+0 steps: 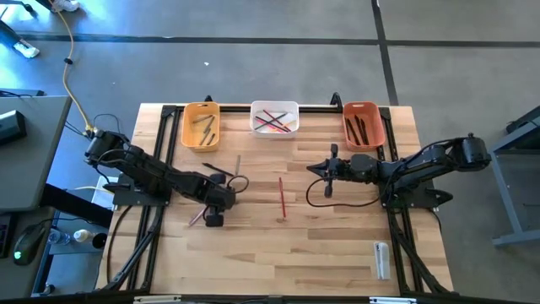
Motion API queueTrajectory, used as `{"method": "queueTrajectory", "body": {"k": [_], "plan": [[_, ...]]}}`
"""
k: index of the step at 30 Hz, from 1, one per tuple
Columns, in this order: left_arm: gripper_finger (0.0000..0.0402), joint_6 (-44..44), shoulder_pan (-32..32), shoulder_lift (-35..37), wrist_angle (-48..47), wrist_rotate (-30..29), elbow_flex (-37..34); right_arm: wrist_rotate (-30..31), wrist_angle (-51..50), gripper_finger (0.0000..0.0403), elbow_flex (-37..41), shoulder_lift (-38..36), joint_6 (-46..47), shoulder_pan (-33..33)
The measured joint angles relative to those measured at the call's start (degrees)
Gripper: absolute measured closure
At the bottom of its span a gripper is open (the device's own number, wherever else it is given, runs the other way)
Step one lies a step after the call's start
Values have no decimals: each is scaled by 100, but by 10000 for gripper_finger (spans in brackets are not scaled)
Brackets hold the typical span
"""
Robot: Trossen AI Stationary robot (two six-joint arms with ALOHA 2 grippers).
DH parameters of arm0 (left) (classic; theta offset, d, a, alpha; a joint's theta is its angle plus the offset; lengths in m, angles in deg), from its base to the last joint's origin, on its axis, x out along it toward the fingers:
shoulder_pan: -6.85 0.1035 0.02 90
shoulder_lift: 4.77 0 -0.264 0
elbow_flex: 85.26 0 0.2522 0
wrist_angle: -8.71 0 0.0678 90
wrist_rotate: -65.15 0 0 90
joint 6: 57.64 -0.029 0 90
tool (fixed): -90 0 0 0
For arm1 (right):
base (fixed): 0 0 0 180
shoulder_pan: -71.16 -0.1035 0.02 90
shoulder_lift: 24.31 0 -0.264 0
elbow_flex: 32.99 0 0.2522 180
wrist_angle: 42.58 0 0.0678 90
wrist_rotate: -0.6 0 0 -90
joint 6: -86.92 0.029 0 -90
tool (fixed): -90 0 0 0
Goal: Sort crayons/erasers/pens/pencils in bins
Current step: Put the blue crayon into the yellow bin
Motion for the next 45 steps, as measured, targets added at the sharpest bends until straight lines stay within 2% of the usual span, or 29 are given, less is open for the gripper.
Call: {"method": "queueTrajectory", "body": {"k": [6, 18, 26, 31, 38, 45], "plan": [[390, -177, -2, -20, -60, -14, 70, 1, -15, 403, 0, 0, 0, 1], [388, -470, 78, 4, -452, -193, 705, 1, -105, 403, -2, 2, 45, 1], [387, -362, 121, 30, -1101, -623, 1045, 2, -150, 403, -2, 2, 46, 1], [387, -227, 246, 305, -1483, -986, 1178, 3, -151, 403, -2, 2, 46, 0], [387, 156, 793, 1058, -1940, -1613, 1258, 3, -152, 403, -2, 2, 48, 1], [387, 382, 2017, 1618, -2379, -1864, 1258, 3, -151, 403, -2, 2, 48, 0]]}}
